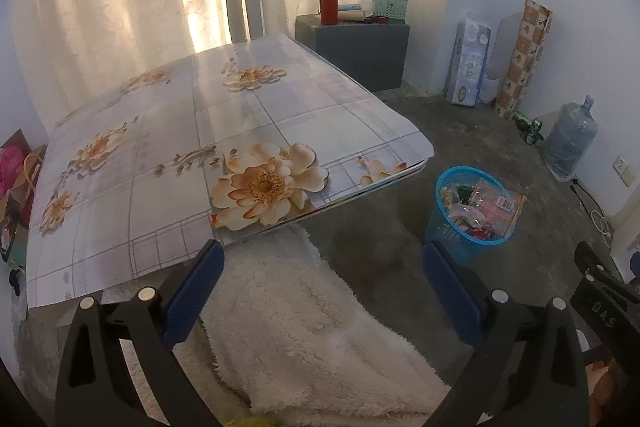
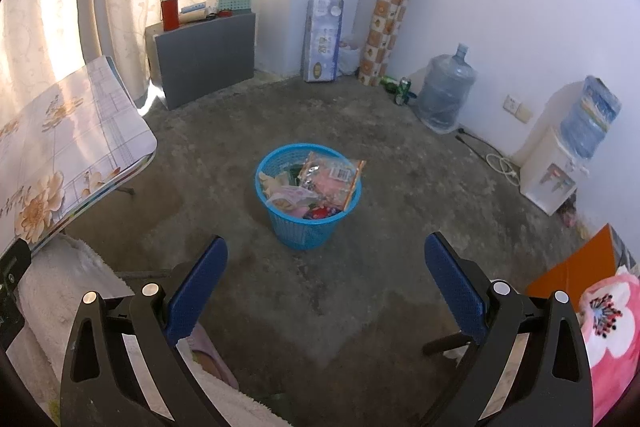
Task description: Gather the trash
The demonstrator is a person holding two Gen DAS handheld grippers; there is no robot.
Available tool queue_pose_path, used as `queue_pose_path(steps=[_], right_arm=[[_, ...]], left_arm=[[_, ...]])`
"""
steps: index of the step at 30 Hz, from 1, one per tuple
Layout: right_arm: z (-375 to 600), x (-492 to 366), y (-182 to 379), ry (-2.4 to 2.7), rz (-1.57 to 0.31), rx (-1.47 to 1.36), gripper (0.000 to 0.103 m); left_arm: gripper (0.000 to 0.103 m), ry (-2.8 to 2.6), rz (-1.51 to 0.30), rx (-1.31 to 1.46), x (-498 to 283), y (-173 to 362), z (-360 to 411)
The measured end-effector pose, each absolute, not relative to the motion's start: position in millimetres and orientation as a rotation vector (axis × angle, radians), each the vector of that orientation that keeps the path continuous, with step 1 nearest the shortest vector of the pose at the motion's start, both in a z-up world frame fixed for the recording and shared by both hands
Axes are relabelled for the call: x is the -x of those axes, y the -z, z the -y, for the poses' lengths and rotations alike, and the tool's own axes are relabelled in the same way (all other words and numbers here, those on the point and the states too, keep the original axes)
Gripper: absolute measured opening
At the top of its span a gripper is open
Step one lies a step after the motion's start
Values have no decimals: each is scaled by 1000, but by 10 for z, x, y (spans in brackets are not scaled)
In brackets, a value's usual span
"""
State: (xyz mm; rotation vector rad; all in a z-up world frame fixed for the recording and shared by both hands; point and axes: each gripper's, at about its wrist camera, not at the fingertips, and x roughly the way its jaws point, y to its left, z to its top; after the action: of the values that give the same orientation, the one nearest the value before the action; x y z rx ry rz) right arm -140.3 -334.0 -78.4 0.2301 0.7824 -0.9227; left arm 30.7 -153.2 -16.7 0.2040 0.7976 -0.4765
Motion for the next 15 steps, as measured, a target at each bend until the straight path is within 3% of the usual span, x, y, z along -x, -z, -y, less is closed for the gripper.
queue_pose_path(steps=[15], right_arm=[[3357, 1377, 722, 922, -772, -225, 95]], left_arm=[[97, 435, -794, -174, -327, 93, 1458]])
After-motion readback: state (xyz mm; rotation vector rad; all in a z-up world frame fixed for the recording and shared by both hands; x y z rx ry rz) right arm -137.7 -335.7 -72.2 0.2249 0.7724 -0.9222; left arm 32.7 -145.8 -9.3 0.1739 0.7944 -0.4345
